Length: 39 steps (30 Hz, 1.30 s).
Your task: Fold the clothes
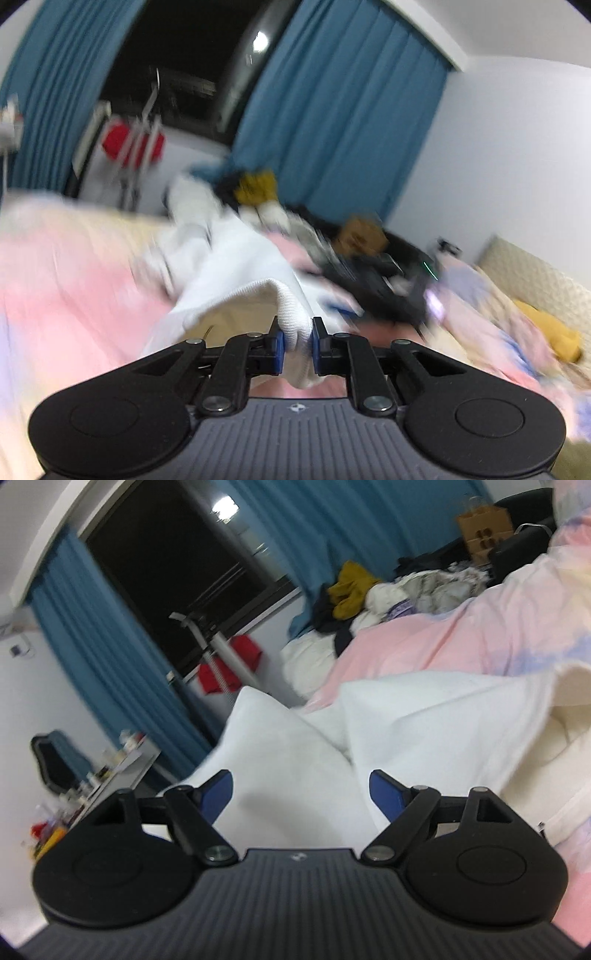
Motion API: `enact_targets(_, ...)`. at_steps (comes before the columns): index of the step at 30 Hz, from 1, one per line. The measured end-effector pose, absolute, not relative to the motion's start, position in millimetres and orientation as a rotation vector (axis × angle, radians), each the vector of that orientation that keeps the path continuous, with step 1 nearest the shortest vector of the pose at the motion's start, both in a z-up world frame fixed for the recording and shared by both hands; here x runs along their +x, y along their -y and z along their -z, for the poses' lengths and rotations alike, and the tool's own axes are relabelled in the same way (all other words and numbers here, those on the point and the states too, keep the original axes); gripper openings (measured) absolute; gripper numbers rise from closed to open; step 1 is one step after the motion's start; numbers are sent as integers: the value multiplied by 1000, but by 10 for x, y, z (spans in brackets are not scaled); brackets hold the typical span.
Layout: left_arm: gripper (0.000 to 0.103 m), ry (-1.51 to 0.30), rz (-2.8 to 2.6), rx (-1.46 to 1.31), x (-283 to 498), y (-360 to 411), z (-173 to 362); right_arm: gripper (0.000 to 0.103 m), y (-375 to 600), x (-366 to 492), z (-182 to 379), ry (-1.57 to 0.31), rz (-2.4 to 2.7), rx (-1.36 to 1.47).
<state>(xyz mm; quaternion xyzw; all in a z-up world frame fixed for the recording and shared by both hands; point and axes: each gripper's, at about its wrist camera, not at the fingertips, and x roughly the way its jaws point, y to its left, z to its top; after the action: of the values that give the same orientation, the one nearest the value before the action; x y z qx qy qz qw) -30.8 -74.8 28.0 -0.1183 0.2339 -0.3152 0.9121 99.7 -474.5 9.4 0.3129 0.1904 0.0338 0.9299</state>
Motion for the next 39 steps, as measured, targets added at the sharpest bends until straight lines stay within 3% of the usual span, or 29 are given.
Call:
enact_targets(4, 15, -646, 631, -266, -841, 821, 150, 84, 4480, 1051, -21, -498, -155, 600)
enact_targets(9, 21, -791, 595, -416, -878, 629, 414, 83, 4096, 1175, 338, -708, -178, 531)
enact_targets(11, 26, -809, 589, -445, -817, 529, 410, 83, 4022, 1192, 415, -741, -159, 496)
enact_targets(13, 45, -811, 583, -450, -723, 427, 375, 83, 3967, 1202, 446, -761, -147, 460)
enact_targets(15, 55, -813, 578, -456, -629, 325, 341, 83, 3962, 1208, 405, -767, -142, 448)
enact_targets(21, 65, -819, 561, -472, -346, 20, 239, 82, 4220, 1214, 304, -763, -125, 564)
enact_targets(29, 67, -749, 540, -347, 1522, 543, -72, 83, 4503, 1234, 101, -656, -129, 596)
enact_targets(35, 69, -645, 588, -176, 2859, 1458, -434, 83, 4362, 1341, 153, -625, -154, 519)
enact_targets(39, 66, -683, 554, -87, 3551, 2014, -402, 84, 4276, 1431, 220, -620, -176, 503)
